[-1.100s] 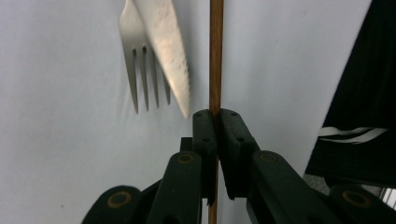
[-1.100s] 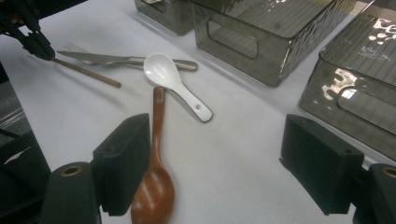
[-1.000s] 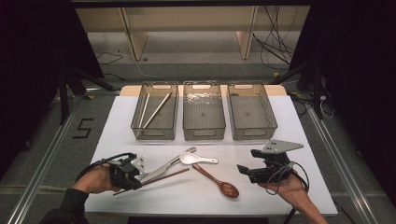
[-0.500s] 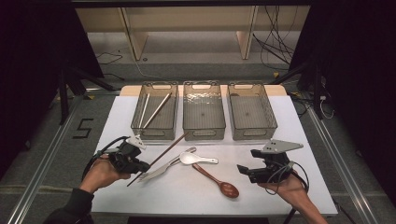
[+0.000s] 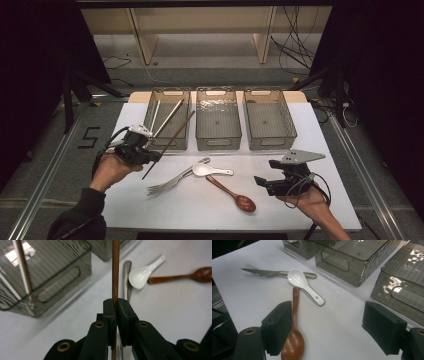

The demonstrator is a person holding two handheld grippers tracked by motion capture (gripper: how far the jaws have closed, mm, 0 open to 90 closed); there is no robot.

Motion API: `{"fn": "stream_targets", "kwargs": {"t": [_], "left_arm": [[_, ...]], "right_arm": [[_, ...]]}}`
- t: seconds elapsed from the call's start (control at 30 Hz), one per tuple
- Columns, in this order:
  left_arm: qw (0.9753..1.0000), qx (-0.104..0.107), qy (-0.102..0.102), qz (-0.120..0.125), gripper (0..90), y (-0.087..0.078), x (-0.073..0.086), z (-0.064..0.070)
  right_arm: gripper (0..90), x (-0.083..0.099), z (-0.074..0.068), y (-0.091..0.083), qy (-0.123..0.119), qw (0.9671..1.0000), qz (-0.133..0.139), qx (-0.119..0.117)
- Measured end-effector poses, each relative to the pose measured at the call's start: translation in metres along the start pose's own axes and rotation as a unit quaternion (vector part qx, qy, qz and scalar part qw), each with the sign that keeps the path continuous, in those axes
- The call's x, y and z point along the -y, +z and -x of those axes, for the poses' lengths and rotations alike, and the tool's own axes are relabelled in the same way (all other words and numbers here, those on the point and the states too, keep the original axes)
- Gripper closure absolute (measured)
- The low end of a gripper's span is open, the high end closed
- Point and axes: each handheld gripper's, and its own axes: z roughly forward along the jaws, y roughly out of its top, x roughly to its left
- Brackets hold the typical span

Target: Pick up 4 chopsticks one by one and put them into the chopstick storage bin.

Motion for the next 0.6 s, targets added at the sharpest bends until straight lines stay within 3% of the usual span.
{"fn": "stream_targets", "kwargs": {"t": [0.27,0.43,0.6], "left_arm": [[0.9984,-0.017,-0.032,0.044,84.8,-0.008,-0.026,-0.028],[0.9978,-0.039,-0.035,0.042,84.9,-0.006,-0.039,-0.042],[0.9971,-0.046,-0.037,0.047,84.9,-0.004,-0.049,-0.056]], "right_arm": [[25.0,0.000,0.001,0.000,0.001,1.0000,0.001,0.000],[25.0,0.000,0.002,0.000,0.003,1.0000,0.001,0.000],[24.9,0.000,0.002,0.000,0.003,1.0000,0.001,-0.001]]}}
